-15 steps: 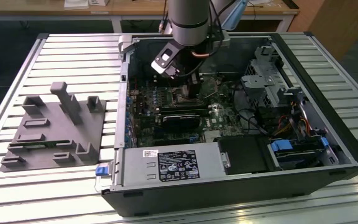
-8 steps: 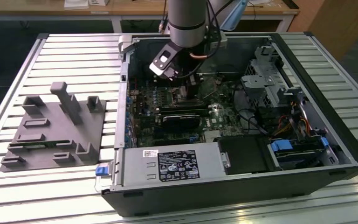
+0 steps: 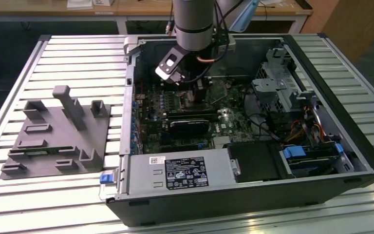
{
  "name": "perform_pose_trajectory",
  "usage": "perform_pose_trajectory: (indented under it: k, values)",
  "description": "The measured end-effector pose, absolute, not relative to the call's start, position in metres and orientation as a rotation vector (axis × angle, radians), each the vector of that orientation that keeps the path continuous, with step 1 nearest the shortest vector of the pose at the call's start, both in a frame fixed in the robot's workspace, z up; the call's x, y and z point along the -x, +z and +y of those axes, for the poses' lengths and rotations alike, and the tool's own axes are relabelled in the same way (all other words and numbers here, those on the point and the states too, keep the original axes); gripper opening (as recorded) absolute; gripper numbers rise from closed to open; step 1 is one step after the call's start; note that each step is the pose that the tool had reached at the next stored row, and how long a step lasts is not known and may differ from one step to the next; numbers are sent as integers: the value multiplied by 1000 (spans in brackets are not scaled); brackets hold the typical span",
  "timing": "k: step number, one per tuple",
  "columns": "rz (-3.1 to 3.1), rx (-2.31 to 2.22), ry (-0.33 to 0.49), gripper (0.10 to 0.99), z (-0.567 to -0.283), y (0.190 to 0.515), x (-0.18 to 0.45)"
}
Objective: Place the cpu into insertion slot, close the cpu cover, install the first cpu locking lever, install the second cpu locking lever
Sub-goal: 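Place the cpu into insertion slot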
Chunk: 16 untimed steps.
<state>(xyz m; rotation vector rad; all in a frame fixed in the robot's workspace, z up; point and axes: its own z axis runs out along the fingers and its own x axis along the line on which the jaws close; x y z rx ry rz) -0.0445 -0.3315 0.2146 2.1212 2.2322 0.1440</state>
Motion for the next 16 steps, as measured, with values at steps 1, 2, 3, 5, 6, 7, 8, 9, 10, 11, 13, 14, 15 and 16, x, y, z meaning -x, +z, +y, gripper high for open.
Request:
perform_pose_trajectory:
  k: [1,2,3,5,6,7,8,9,10,11,13,14,15,16]
  values:
    - [2232,-2121,144,541,-331,214,45]
    - [2232,-2122,144,541,-330,214,45]
    - [2231,-2123,144,541,-330,213,46]
    - [2226,-2127,143,541,-330,212,46]
    - [2223,-2130,143,541,-330,211,47]
    - [2221,-2132,143,541,-330,210,47]
    - [2219,-2134,143,541,-330,209,48]
    - [2217,-2136,143,541,-330,208,48]
    - [2216,-2138,143,541,-330,207,48]
    - [2214,-2139,143,541,-330,206,48]
    - [2212,-2142,142,541,-329,204,48]
    - [2210,-2144,142,541,-329,203,48]
    - [2207,-2147,142,541,-329,202,48]
    - [2202,-2152,141,541,-329,201,48]
